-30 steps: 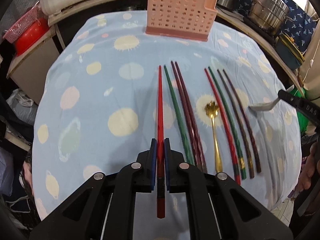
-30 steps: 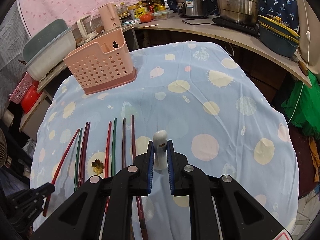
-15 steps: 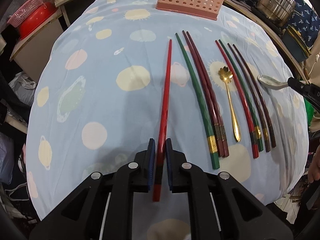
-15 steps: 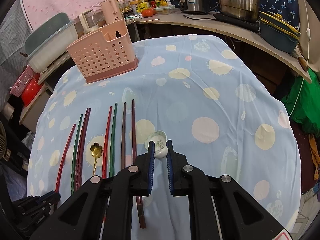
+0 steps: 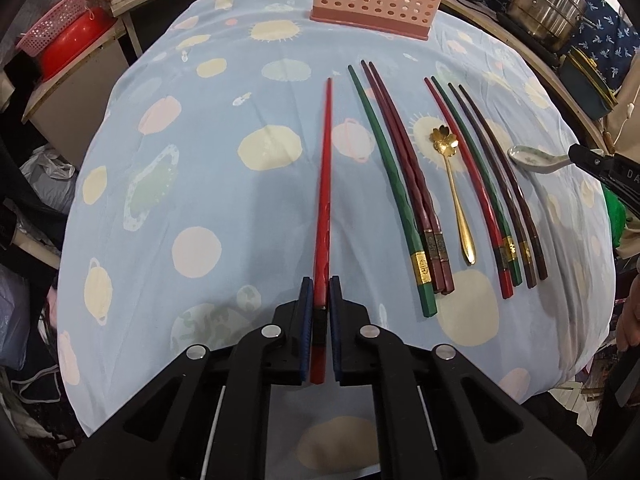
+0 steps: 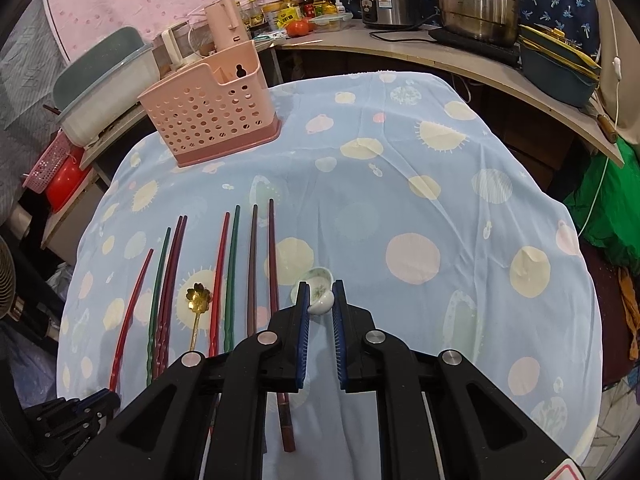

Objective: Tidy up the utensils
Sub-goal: 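Carry the red chopstick and white spoon up toward the pink caddy with both tools, then release the white spoon into the caddy while the left tool drops the red chopstick in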

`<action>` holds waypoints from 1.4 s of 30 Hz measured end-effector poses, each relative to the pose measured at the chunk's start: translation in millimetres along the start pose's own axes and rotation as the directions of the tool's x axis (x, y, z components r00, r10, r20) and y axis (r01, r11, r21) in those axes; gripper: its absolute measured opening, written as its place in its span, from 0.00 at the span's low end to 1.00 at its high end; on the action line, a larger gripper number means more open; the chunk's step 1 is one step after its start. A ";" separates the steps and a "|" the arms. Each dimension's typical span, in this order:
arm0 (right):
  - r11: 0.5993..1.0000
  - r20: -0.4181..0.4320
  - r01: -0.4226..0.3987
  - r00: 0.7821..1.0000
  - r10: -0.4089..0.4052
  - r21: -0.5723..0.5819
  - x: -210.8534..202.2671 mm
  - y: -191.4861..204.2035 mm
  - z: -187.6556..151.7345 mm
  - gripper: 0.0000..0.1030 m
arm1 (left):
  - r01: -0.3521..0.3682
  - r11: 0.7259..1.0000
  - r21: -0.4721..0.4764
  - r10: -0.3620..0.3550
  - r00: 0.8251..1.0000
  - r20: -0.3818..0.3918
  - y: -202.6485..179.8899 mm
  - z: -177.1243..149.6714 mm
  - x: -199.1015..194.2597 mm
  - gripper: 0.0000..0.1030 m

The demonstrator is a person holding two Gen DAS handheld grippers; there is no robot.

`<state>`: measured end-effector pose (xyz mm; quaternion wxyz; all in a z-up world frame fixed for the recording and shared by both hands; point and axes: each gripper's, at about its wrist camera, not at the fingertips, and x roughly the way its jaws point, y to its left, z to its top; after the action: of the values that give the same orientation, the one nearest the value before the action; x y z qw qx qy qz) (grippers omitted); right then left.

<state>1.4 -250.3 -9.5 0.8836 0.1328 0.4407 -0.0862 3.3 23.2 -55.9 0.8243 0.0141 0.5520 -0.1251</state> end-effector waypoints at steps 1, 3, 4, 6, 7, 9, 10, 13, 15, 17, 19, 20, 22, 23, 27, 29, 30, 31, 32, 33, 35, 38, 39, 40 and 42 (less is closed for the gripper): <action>1.000 0.002 -0.001 1.000 0.001 0.000 -1.4 0.3 1.4 0.10 | -0.004 1.000 0.006 0.004 1.000 0.010 -0.6 1.4 -3.3 0.07; 1.000 0.011 -0.003 1.000 0.003 -0.001 -4.6 1.0 4.4 0.09 | -0.008 1.000 0.014 0.008 1.000 0.028 -1.8 5.1 -9.5 0.07; 1.000 0.015 -0.006 1.000 0.006 -0.002 -6.4 1.0 6.2 0.08 | -0.008 1.000 0.016 0.007 0.999 0.037 -2.3 8.7 -13.7 0.07; 1.000 0.027 -0.009 1.000 0.009 -0.004 -10.0 2.0 12.4 0.07 | -0.008 1.000 0.026 0.006 0.998 0.060 -3.6 17.1 -21.9 0.07; 1.000 0.034 -0.011 0.999 0.011 -0.005 -11.9 2.5 16.3 0.07 | -0.007 0.999 0.034 0.004 0.997 0.077 -5.3 23.8 -27.6 0.07; 1.000 0.048 -0.014 0.999 0.014 -0.008 -14.9 4.0 24.8 0.07 | -0.002 0.999 0.046 -0.003 0.994 0.108 -8.4 38.8 -37.7 0.07; 1.000 0.057 -0.014 0.998 0.015 -0.012 -16.2 5.2 30.1 0.07 | -0.002 0.998 0.056 -0.005 0.992 0.127 -10.7 48.7 -43.0 0.07; 1.000 0.080 -0.016 0.997 0.018 -0.021 -17.5 8.3 46.8 0.07 | -0.003 0.997 0.079 -0.011 0.983 0.182 -17.3 76.7 -57.4 0.07; 1.000 0.089 -0.025 0.996 0.026 -0.020 -17.3 9.6 58.9 0.07 | -0.013 0.995 0.095 -0.009 0.974 0.226 -21.5 99.9 -68.1 0.07; 0.999 0.096 -0.039 0.995 0.041 -0.018 -16.0 11.0 73.6 0.07 | -0.018 0.994 0.104 -0.010 0.964 0.266 -24.6 124.0 -77.2 0.07; 0.998 0.111 -0.053 0.992 0.056 -0.025 -15.5 14.7 91.3 0.07 | -0.027 0.994 0.106 -0.007 0.952 0.306 -25.9 149.7 -86.5 0.07; 0.998 0.124 -0.055 0.991 0.058 -0.033 -16.7 17.7 100.6 0.07 | -0.034 0.994 0.107 -0.003 0.946 0.324 -26.9 160.0 -91.0 0.07; 0.997 0.160 -0.051 0.985 0.059 -0.056 -18.5 25.7 122.3 0.07 | -0.051 0.993 0.106 0.009 0.930 0.368 -28.3 182.7 -100.2 0.07; 0.997 0.174 -0.052 0.983 0.062 -0.063 -18.9 29.2 132.4 0.07 | -0.056 0.993 0.105 0.011 0.920 0.391 -28.7 196.5 -105.8 0.07; 0.994 0.210 -0.073 0.974 0.088 -0.081 -15.3 43.3 173.8 0.07 | -0.072 0.992 0.104 0.015 0.885 0.465 -31.6 243.5 -123.3 0.07; 0.993 0.221 -0.080 0.970 0.098 -0.089 -10.7 50.2 192.3 0.07 | -0.072 0.992 0.106 0.010 0.867 0.499 -33.7 264.7 -132.2 0.07; 0.992 0.225 -0.084 0.969 0.103 -0.092 -9.5 53.2 199.0 0.07 | -0.074 0.992 0.105 0.010 0.857 0.515 -35.0 275.4 -137.0 0.07; 0.992 0.229 -0.087 0.968 0.107 -0.097 -6.9 57.2 208.1 0.07 | -0.075 0.992 0.103 0.008 0.846 0.533 -36.5 288.4 -142.0 0.07; 0.991 0.233 -0.088 0.966 0.110 -0.100 -3.8 60.8 215.5 0.07 | -0.073 0.992 0.105 0.004 0.838 0.546 -36.8 296.8 -147.3 0.07; 0.991 0.239 -0.089 0.965 0.111 -0.104 -0.8 65.1 223.8 0.07 | -0.071 0.992 0.104 0.000 0.828 0.561 -37.9 308.0 -151.8 0.07; 0.990 0.247 -0.094 0.962 0.118 -0.105 3.2 71.1 238.0 0.07 | -0.063 0.993 0.101 -0.008 0.810 0.587 -39.8 325.4 -159.8 0.07; 0.988 0.255 -0.115 0.957 0.139 -0.106 7.8 80.3 256.0 0.07 | -0.051 0.994 0.098 -0.020 0.792 0.611 -42.2 349.9 -167.1 0.07; 0.987 0.260 -0.118 0.955 0.142 -0.108 9.1 83.1 260.8 0.07 | -0.048 0.994 0.097 -0.022 0.786 0.617 -42.8 356.5 -168.3 0.07; 0.987 0.263 -0.116 0.954 0.142 -0.113 12.0 86.9 265.2 0.07 | -0.045 0.994 0.097 -0.026 0.782 0.623 -42.8 362.3 -168.5 0.07; 0.986 0.257 -0.112 0.956 0.140 -0.120 20.2 93.5 269.9 0.07 | -0.037 0.995 0.095 -0.031 0.778 0.627 -42.1 373.0 -163.6 0.07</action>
<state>242.7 -246.1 144.7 0.9439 0.1017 0.3134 -0.0236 273.3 -46.6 243.9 0.9594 0.0145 0.2390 -0.1493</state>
